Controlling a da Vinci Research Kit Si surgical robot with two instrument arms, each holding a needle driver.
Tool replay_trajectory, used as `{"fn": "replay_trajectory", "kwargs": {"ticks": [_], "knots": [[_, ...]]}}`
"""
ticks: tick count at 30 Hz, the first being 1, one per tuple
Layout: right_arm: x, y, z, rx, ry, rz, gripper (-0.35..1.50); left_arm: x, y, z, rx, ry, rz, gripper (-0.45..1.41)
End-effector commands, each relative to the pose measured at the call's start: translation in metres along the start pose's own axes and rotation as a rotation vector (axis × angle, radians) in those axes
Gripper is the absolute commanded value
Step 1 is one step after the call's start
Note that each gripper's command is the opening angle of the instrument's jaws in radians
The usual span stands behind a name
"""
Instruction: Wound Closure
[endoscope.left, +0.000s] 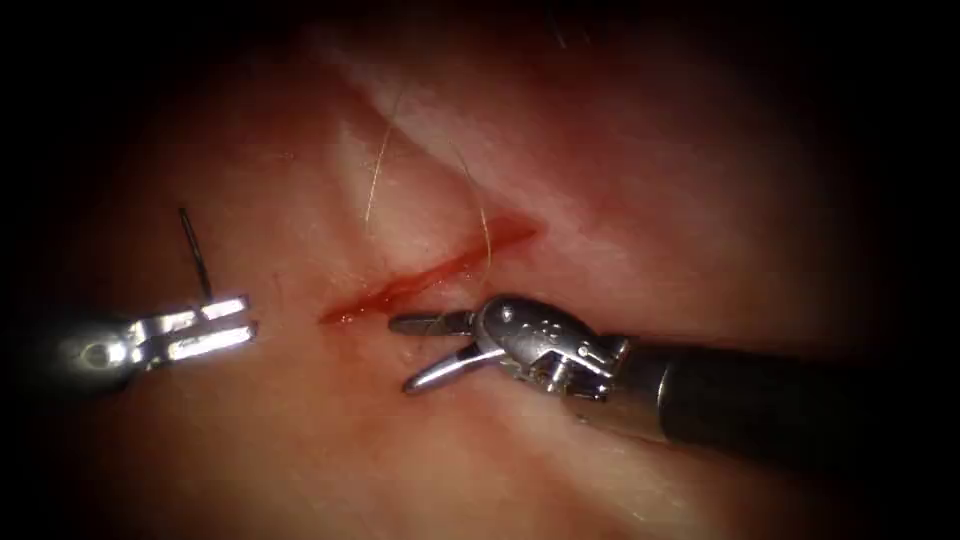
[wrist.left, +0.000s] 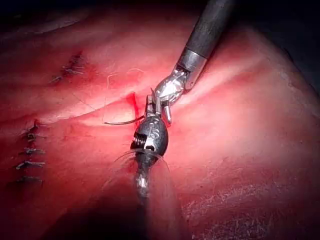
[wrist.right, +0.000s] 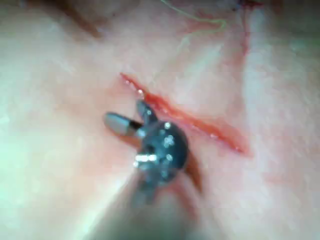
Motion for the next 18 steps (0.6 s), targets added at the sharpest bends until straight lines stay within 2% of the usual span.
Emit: {"fn": "replay_trajectory", "kwargs": {"ticks": [1,3,4,5,6,7,12,13,18], "knots": [[-0.0001,0.0003,0.0006,0.005,0.002,-0.001,0.91,-0.0004,0.0001,0.0007,-0.002,0.002,0.001,-0.45],[-0.0001,0.0004,0.0006,0.005,0.002,-0.001,0.83,-0.0004,0.0001,0.0008,-0.001,0.001,0.001,-0.45],[-0.0001,0.0005,0.0006,0.007,0.002,-0.001,0.71,-0.0004,0.0001,0.0009,-0.001,0.001,0.001,-0.45],[-0.0001,0.0005,0.0006,0.020,0.002,-0.001,0.39,-0.0004,0.0002,0.0009,0.000,0.001,0.000,-0.45],[-0.0002,0.0004,0.0005,0.039,0.003,-0.001,-0.18,-0.0004,0.0002,0.0009,-0.002,0.003,0.000,-0.45],[-0.0002,0.0003,0.0004,0.051,0.003,-0.001,-0.35,-0.0004,0.0002,0.0010,-0.002,0.003,0.001,-0.45],[-0.0002,-0.0005,-0.0011,0.064,0.002,0.023,-0.35,-0.0004,0.0003,0.0010,-0.001,0.003,0.002,-0.45],[-0.0003,-0.0011,-0.0023,0.074,-0.001,0.093,-0.35,-0.0004,0.0005,0.0013,-0.006,0.008,0.002,-0.45],[-0.0003,-0.0026,-0.0050,0.066,-0.004,0.128,-0.35,-0.0004,0.0010,0.0022,-0.025,0.028,0.006,-0.45]]}}
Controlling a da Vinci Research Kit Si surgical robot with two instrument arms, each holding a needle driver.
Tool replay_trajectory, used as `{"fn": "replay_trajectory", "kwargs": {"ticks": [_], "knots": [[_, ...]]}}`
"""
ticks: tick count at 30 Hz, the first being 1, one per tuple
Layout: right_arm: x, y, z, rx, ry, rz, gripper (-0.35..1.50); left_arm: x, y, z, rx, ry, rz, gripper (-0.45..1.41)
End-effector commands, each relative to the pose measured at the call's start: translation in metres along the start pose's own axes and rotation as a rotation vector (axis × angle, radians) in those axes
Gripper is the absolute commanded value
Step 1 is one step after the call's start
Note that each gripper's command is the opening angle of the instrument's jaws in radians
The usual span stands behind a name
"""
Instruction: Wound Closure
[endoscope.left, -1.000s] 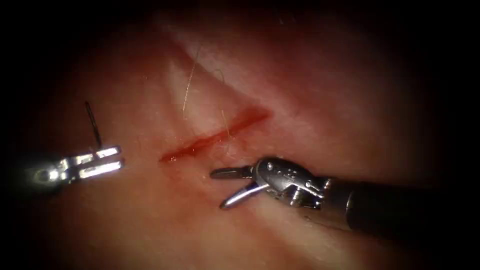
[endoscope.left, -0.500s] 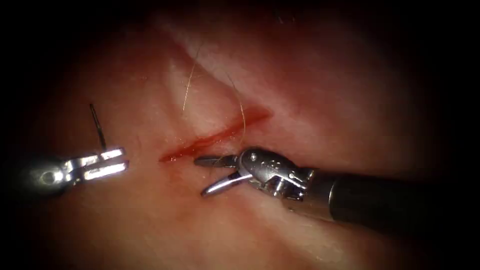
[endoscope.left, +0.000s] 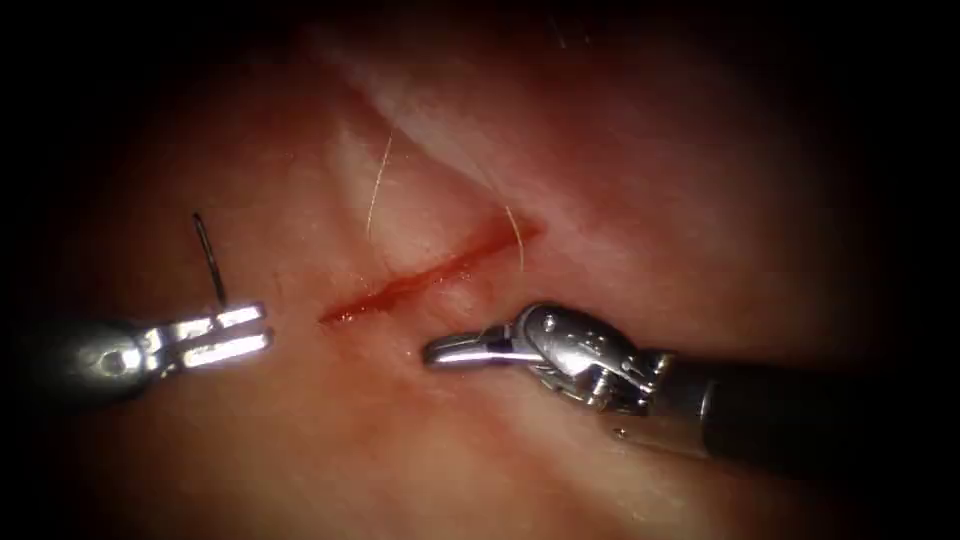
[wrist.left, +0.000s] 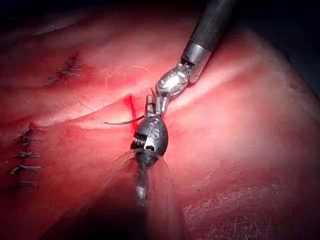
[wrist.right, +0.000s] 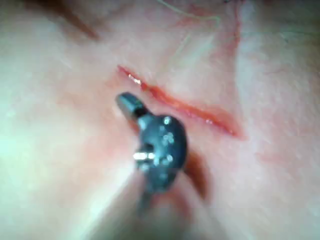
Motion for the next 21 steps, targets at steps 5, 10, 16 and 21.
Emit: {"fn": "replay_trajectory", "kwargs": {"ticks": [5,10,16,21], "knots": [[-0.0007,-0.0030,-0.0036,0.009,-0.008,0.001,-0.35,-0.0005,0.0013,0.0022,-0.048,0.047,0.006,-0.45],[-0.0006,-0.0067,-0.0065,0.029,-0.049,-0.003,-0.35,-0.0002,0.0021,0.0030,-0.083,0.079,0.014,-0.45],[-0.0003,-0.0113,-0.0088,0.078,-0.111,-0.009,-0.35,0.0004,0.0025,0.0028,-0.104,0.096,0.018,-0.45],[0.0000,-0.0131,-0.0093,0.104,-0.135,-0.023,-0.35,0.0006,0.0026,0.0029,-0.112,0.104,0.019,-0.45]]}}
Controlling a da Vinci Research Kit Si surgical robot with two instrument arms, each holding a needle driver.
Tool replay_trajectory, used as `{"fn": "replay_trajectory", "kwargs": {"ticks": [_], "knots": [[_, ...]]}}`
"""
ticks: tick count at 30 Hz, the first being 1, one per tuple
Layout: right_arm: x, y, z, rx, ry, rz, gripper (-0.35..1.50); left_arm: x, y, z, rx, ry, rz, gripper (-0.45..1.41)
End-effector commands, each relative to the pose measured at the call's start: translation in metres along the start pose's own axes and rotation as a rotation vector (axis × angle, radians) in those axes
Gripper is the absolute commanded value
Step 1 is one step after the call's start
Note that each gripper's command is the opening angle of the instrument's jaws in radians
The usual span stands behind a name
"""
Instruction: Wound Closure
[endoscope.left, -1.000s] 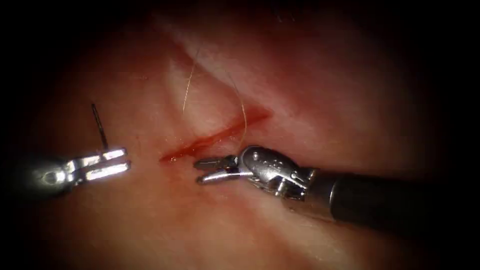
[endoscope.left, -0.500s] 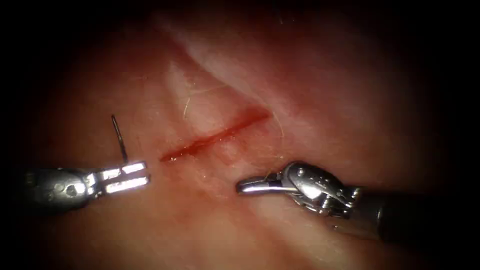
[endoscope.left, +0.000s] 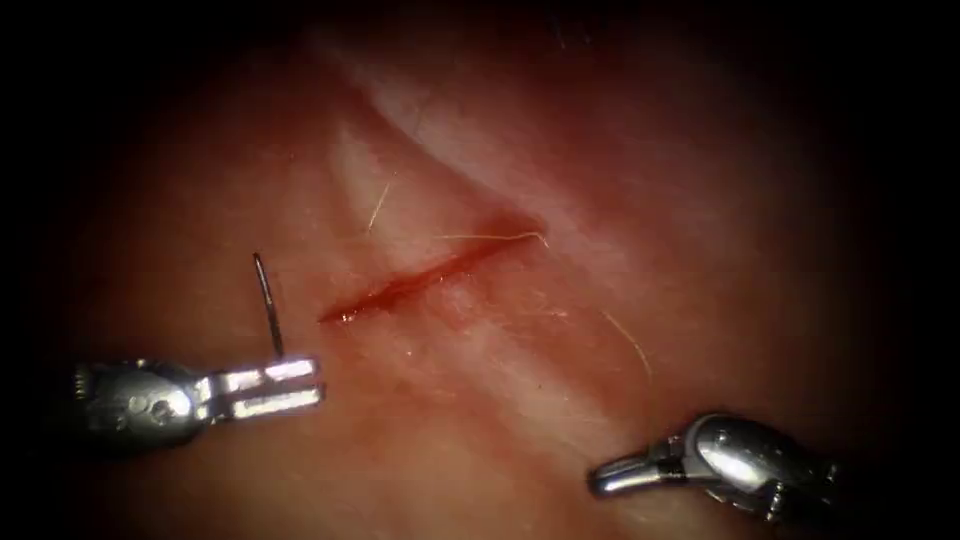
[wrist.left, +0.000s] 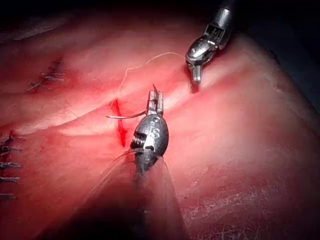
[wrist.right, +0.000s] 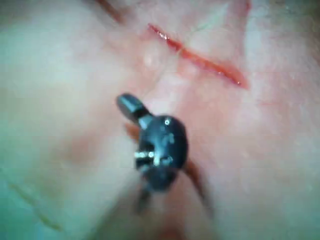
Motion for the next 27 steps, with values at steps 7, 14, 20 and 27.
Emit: {"fn": "replay_trajectory", "kwargs": {"ticks": [7,14,20,27], "knots": [[-0.0001,0.0030,0.0009,-0.069,0.051,-0.138,1.13,-0.0004,-0.0004,-0.0004,-0.011,0.005,-0.001,-0.45],[-0.0010,0.0064,-0.0005,-0.130,0.046,-0.192,1.35,0.0000,-0.0018,-0.0035,0.024,-0.011,-0.013,-0.45],[-0.0011,0.0096,0.0007,-0.176,0.042,-0.228,1.35,0.0001,-0.0015,-0.0026,0.037,-0.015,-0.013,-0.45],[-0.0001,0.0129,0.0047,-0.178,0.044,-0.259,1.30,0.0000,-0.0012,-0.0021,0.035,-0.012,-0.010,-0.45]]}}
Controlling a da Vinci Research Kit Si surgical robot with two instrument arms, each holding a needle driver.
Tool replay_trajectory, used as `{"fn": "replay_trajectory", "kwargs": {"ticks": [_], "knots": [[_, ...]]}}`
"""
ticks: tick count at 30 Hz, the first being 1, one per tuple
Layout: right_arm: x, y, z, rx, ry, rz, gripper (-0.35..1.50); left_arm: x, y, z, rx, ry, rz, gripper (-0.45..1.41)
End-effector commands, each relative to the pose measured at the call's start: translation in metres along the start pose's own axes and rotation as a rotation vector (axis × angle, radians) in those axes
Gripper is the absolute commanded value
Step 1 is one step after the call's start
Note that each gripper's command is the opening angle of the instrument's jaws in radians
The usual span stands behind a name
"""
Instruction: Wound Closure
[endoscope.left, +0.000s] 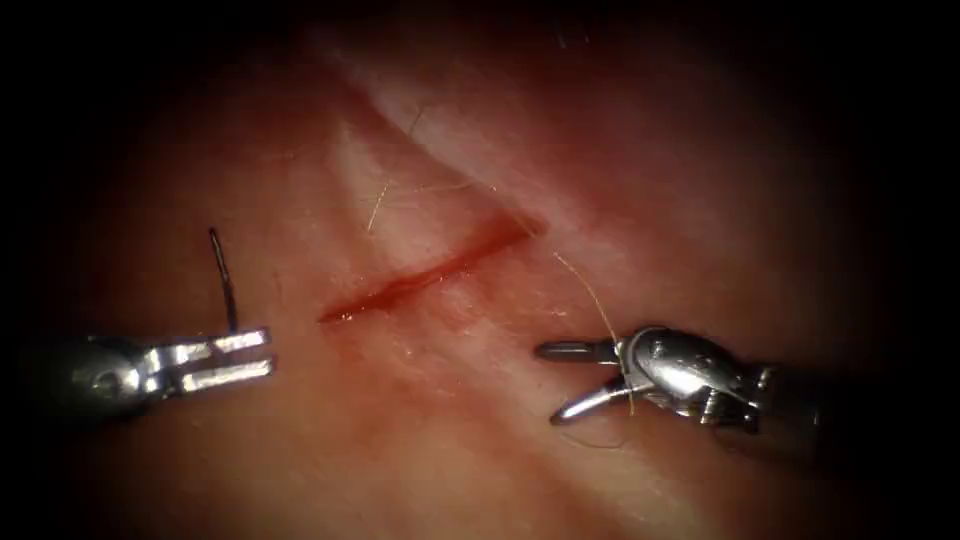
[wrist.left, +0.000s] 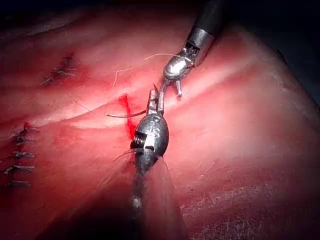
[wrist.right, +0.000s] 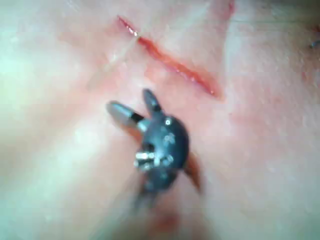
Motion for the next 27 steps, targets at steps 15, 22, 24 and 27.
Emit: {"fn": "replay_trajectory", "kwargs": {"ticks": [15,22,24,27], "knots": [[-0.0002,0.0030,0.0082,0.010,0.009,-0.078,1.28,-0.0007,0.0006,0.0021,-0.011,0.013,0.006,-0.45],[-0.0012,0.0031,0.0092,0.077,0.021,-0.096,0.66,-0.0008,0.0009,0.0025,-0.013,0.016,0.008,-0.45],[-0.0015,0.0029,0.0091,0.130,0.032,-0.103,-0.35,-0.0008,0.0009,0.0026,-0.015,0.018,0.008,-0.45],[-0.0017,0.0025,0.0086,0.169,0.037,-0.089,-0.35,-0.0008,0.0009,0.0028,-0.014,0.022,0.008,-0.45]]}}
